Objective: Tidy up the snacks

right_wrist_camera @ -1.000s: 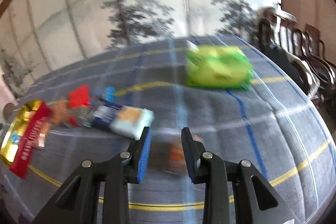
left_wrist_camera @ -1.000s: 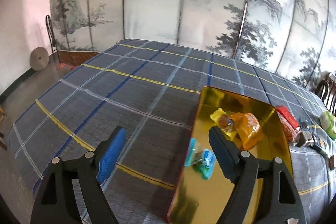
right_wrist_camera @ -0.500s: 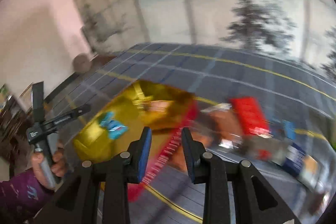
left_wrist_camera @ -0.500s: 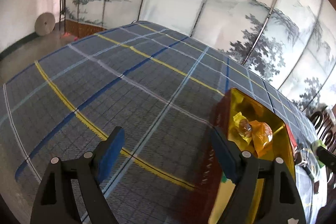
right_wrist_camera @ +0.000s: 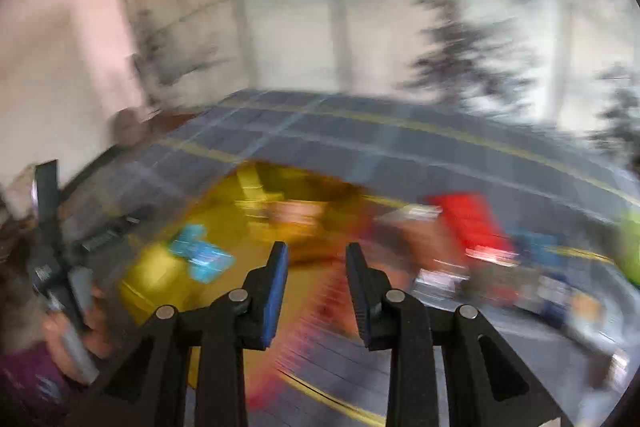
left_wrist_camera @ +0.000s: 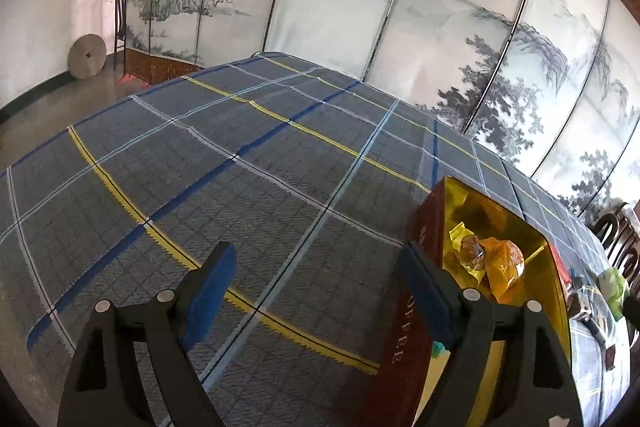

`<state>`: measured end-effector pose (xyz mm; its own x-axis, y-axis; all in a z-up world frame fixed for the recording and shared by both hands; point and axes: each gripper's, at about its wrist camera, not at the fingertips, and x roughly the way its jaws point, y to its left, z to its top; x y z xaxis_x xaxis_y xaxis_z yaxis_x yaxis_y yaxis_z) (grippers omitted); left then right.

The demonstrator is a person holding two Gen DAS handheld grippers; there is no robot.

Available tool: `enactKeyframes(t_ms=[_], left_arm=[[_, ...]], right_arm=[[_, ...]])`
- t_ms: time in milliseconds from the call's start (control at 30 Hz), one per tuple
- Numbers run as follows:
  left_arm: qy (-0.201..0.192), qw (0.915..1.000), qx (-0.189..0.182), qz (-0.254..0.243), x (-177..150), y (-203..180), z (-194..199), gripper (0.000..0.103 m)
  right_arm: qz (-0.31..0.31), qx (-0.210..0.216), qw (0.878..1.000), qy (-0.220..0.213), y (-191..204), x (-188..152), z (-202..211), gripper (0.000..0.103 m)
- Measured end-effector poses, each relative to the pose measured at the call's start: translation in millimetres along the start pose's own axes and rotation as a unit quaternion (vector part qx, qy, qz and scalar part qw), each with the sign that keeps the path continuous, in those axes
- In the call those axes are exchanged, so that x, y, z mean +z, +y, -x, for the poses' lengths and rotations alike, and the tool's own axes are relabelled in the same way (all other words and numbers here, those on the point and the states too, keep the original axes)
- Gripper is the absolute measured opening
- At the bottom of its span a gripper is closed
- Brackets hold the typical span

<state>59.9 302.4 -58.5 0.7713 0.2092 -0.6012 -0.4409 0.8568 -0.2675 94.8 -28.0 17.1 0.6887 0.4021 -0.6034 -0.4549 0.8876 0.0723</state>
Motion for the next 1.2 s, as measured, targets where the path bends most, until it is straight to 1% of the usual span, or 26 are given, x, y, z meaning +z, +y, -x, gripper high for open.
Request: enactKeyframes(t_ms=[33,67,133,167,200,233,300,333,400,533,600,633,667,700,733,767,800,867,900,933,967,1033,1133,1200], left_arm=[[-0.002,1.0,0.0,0.001,0,0,1,0.082],[-0.001,1.0,-0.001,0.003,1,0,0,0.084],[-0.001,1.0,0.002,0.006,1,0,-1,0.086],[-0.002,1.0,0.003,0.008,1,1,-1,0.087],[-0.002,0.9999,0.004,0.009,1,1,-1,0.087],[-0.001,0.9999,0.006,0.009,1,1,-2,0.087],[0.002,0.9999,0.012,0.008,1,0,-3,0.087],[0.002,0.9999,0.014,0.006,0,0,-3,0.087],[0.003,0.9998,0.02,0.001,0,-2,-3,0.088],[0.006,0.9996,0.026,-0.007,-1,-4,-6,0.088],[0.005,0.9996,0.028,-0.009,-1,-4,-6,0.088],[0.004,0.9995,0.029,-0.01,-1,-4,-6,0.088],[0.003,0.9995,0.029,-0.01,-1,-4,-6,0.088],[0.004,0.9996,0.028,-0.01,-1,-4,-6,0.088],[0.003,0.9996,0.028,-0.01,-1,-4,-6,0.088],[0.003,0.9995,0.03,-0.01,-1,-4,-6,0.088],[0.004,0.9995,0.03,-0.009,-1,-4,-6,0.088],[0.006,0.9996,0.028,-0.008,-1,-4,-7,0.088],[0.007,0.9995,0.029,-0.007,-1,-3,-7,0.088],[0.006,0.9995,0.029,-0.005,-1,-2,-7,0.088],[0.005,0.9996,0.028,-0.004,-1,-2,-6,0.089],[0.005,0.9996,0.028,-0.001,-1,0,-6,0.089],[0.004,0.9996,0.03,0.001,-1,1,-6,0.09],[0.003,0.9996,0.029,0.001,-1,1,-6,0.09]], right_arm=[[-0.012,-0.029,0.999,0.001,-22,-12,15,0.044],[-0.026,-0.068,0.997,0.007,-48,-24,26,0.055],[-0.06,-0.142,0.988,0.023,-104,-49,44,0.055],[-0.089,-0.175,0.98,0.037,-139,-63,54,0.055],[-0.12,-0.198,0.971,0.056,-169,-74,60,0.055],[-0.149,-0.207,0.964,0.072,-196,-83,66,0.055],[-0.18,-0.211,0.957,0.082,-230,-92,69,0.055],[-0.198,-0.206,0.955,0.085,-246,-98,71,0.055],[-0.215,-0.193,0.953,0.092,-261,-104,67,0.055],[-0.213,-0.201,0.95,0.11,-272,-106,42,0.055],[-0.226,-0.199,0.945,0.128,-277,-110,26,0.04],[-0.215,-0.208,0.946,0.124,-277,-109,26,0.03],[-0.214,-0.205,0.947,0.123,-270,-105,23,0.029],[-0.212,-0.196,0.95,0.115,-268,-104,30,0.029],[-0.206,-0.187,0.955,0.105,-261,-104,34,0.029],[-0.191,-0.159,0.965,0.081,-250,-100,44,0.029],[-0.171,-0.143,0.973,0.06,-237,-94,55,0.029],[-0.142,-0.141,0.979,0.045,-211,-80,66,0.029],[-0.136,-0.126,0.982,0.034,-199,-72,70,0.029],[-0.123,-0.102,0.987,0.021,-178,-59,73,0.029],[-0.113,-0.087,0.99,0.016,-164,-50,72,0.029],[-0.084,-0.038,0.996,0.01,-125,-25,61,0.029],[-0.053,0.025,0.998,0.012,-80,3,33,0.029],[-0.04,0.069,0.997,0.022,-50,21,9,0.029]])
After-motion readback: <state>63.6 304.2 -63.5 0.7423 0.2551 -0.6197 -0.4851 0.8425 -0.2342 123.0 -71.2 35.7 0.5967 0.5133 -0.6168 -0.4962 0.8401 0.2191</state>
